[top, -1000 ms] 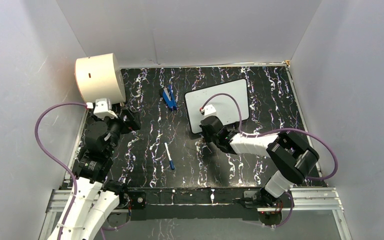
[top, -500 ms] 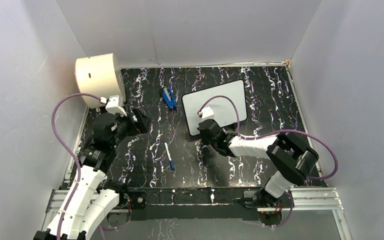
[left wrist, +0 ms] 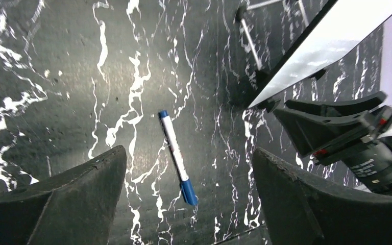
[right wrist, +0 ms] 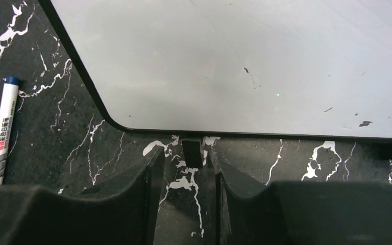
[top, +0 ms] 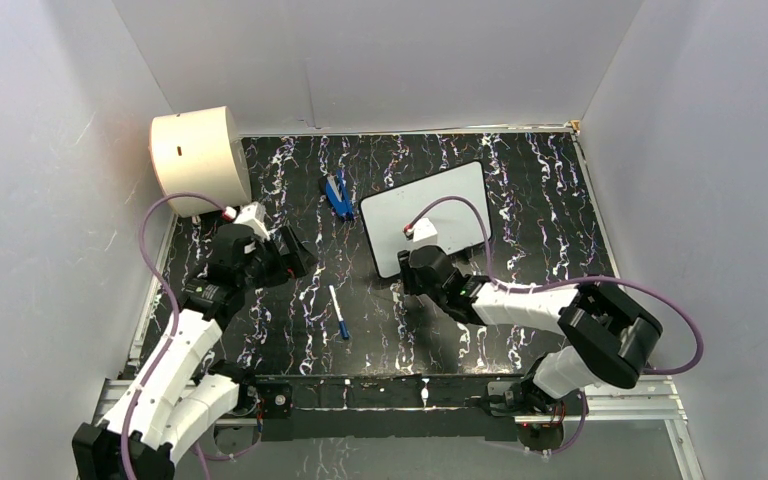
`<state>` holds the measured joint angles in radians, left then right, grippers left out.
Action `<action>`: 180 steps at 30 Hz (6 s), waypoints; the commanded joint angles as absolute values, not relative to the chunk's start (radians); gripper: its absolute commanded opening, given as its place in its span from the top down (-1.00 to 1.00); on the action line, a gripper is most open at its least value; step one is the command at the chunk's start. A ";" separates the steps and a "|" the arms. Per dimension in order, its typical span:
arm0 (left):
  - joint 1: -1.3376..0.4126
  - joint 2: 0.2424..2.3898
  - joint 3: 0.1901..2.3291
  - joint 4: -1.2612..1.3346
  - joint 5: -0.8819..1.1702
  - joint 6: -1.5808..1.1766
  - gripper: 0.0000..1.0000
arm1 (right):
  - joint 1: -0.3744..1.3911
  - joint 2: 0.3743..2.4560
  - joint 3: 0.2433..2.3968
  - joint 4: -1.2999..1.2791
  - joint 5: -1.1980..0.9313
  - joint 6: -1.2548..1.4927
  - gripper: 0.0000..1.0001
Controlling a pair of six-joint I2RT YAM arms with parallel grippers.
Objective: Write a sentence on the whiteboard
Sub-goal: Move the whiteboard stand to the center of the board, then pick up the whiteboard marker at the center of the board, then open the pen cap.
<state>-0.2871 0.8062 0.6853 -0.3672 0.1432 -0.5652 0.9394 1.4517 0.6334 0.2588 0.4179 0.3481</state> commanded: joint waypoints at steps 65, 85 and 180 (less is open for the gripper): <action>-0.778 1.409 0.729 -0.437 -0.363 -0.670 0.93 | 0.945 1.256 0.501 0.343 0.436 0.271 -0.97; -0.778 1.470 0.693 -0.409 -0.332 -0.683 0.77 | 0.946 1.512 0.595 0.412 0.431 0.273 -0.06; -0.801 1.104 1.004 -0.337 0.532 0.462 1.00 | 0.713 1.179 0.814 0.172 -0.644 0.606 -0.02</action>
<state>-0.7906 1.0962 0.9569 -0.3218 0.4900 0.4152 0.7189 1.1782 0.7643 0.1478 -0.6090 0.6083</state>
